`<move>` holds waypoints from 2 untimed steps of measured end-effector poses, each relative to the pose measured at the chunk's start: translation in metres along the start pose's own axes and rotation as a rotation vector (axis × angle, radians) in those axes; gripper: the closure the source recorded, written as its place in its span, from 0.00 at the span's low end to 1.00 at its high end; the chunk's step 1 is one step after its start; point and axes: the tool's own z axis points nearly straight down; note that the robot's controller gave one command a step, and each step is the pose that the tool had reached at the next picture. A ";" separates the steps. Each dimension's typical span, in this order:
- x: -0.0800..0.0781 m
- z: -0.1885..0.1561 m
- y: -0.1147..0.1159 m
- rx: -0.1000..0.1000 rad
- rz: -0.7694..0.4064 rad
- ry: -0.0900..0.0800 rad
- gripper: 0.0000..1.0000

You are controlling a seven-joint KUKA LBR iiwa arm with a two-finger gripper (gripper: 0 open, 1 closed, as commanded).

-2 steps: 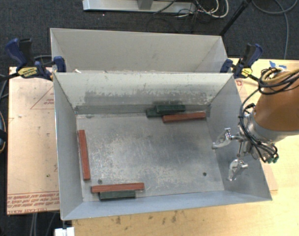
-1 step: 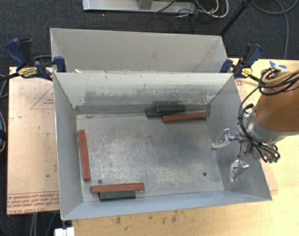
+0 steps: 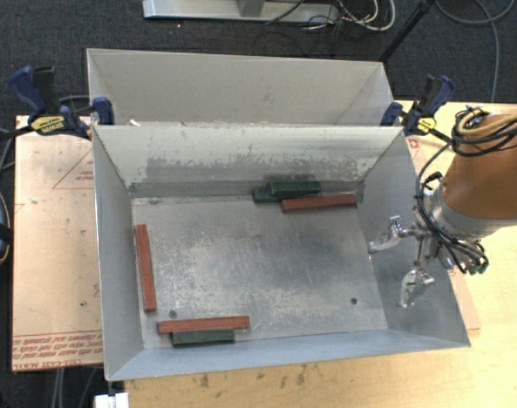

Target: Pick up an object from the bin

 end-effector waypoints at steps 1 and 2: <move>-0.007 -0.006 -0.001 0.002 -0.115 -0.003 0.00; -0.029 -0.056 0.001 -0.002 -0.319 0.002 0.00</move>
Offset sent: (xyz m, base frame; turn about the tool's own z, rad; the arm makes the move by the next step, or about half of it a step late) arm 0.0527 0.0169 0.1176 -0.4444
